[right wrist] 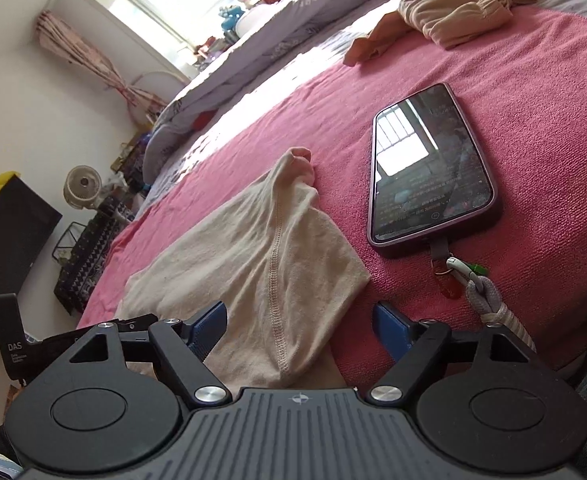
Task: Fold clothes
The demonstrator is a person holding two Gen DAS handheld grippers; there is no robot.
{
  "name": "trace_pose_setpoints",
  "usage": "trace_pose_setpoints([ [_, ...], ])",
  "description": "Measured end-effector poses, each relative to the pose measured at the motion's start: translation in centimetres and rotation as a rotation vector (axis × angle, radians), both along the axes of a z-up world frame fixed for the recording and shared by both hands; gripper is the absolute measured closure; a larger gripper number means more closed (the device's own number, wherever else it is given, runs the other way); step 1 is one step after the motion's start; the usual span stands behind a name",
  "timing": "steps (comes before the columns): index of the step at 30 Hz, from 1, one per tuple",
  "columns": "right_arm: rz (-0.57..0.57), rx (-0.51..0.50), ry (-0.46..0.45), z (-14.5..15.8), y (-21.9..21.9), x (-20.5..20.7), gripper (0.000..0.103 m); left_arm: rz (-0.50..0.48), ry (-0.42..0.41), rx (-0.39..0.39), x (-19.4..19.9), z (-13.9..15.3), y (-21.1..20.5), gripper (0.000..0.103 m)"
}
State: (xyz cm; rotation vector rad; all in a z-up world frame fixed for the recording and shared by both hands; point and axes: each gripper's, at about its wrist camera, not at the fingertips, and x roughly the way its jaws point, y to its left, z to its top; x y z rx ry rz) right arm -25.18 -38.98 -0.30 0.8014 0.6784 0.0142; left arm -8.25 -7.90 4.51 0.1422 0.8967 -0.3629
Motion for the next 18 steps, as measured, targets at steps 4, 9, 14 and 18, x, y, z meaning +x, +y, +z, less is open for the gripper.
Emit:
trace_pose_setpoints([
  [4,0.052,0.081,-0.003,-0.5,0.1,0.5,0.022,-0.007,0.001,-0.014,-0.1,-0.1,0.3,0.023],
  [9,0.007,0.176,-0.012,-1.3,-0.9,1.1,0.024,-0.015,-0.002,-0.022,0.0,-0.3,0.7,0.021],
  [14,-0.017,0.235,-0.021,-1.8,-1.5,1.7,0.033,-0.017,-0.003,-0.027,0.0,-0.2,0.8,0.021],
  [18,0.016,0.256,0.002,-2.0,-1.3,2.0,0.071,-0.015,0.003,-0.038,0.1,-0.1,1.3,0.020],
])
